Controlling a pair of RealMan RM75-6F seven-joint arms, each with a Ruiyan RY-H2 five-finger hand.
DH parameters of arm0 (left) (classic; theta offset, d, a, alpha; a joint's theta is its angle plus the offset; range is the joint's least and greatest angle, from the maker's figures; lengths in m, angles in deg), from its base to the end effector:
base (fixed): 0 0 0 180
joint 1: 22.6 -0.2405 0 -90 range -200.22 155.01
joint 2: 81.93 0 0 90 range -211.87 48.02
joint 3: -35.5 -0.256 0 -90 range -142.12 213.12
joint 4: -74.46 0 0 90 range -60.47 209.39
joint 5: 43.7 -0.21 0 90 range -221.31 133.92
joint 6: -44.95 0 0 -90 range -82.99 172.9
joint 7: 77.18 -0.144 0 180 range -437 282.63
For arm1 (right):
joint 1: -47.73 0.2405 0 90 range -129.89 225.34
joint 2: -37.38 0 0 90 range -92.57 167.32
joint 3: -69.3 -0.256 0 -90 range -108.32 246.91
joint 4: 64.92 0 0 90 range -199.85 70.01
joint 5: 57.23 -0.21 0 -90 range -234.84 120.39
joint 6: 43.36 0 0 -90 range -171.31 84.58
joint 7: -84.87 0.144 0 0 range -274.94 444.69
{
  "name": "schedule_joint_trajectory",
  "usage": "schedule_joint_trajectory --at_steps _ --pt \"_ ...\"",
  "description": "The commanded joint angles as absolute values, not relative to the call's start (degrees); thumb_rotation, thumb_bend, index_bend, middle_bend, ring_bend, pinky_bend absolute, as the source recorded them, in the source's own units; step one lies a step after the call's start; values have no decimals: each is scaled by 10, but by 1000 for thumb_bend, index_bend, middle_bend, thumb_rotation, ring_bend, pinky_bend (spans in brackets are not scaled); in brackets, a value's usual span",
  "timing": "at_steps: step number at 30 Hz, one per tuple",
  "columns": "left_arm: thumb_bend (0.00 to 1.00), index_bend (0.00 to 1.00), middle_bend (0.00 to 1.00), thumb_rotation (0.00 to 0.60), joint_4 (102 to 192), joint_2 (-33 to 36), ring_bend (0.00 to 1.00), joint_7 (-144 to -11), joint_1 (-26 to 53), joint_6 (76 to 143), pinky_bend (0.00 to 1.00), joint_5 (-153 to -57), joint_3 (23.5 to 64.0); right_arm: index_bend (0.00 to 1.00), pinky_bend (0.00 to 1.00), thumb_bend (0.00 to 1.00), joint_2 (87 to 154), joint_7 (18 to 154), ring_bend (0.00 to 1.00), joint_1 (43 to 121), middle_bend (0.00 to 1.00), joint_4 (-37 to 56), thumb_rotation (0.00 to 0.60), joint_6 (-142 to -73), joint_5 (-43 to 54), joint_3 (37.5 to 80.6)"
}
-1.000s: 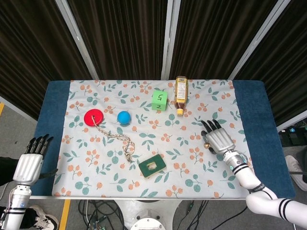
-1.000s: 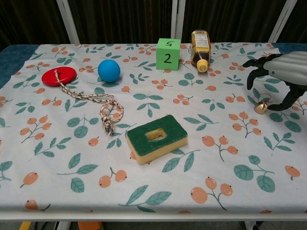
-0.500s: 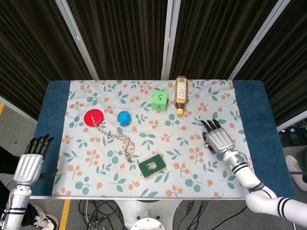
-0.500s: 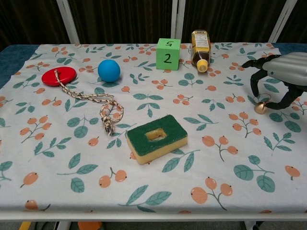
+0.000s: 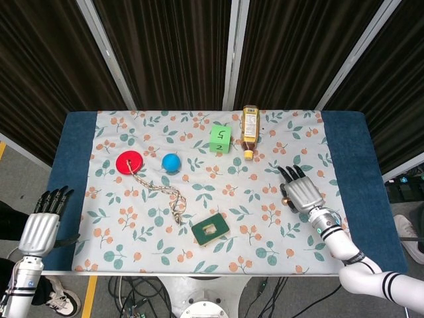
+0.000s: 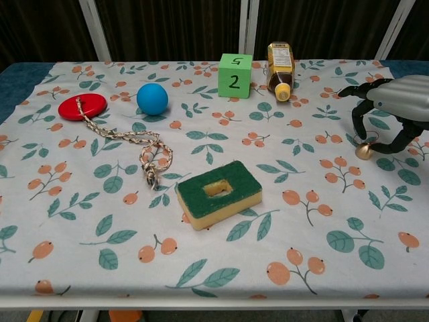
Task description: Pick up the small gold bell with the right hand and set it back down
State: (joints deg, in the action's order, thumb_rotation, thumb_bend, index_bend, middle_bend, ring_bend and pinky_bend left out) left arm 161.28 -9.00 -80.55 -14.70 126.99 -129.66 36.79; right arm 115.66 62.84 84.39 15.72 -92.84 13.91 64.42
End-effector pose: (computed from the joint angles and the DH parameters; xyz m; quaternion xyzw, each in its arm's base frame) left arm -0.3094 0.1917 0.1065 -0.6221 -0.3941 -0.3793 0.5603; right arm -0.2370 -0.3362 0.0317 0.7989 -0.2995 0.2355 0.4655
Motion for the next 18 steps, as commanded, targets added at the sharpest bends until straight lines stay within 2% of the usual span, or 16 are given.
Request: schedule_joint_trajectory --at_steps 1,18 --pt "0 0 0 600 1612 -90 0 -805 -147 1270 6 -1297 368 543 0 265 1157 627 0 844 7 157 600 -929 138 645" --pt "0 0 0 600 1609 -88 0 -803 -148 1269 6 -1296 367 595 0 302 1160 628 0 850 46 151 600 -928 128 649"
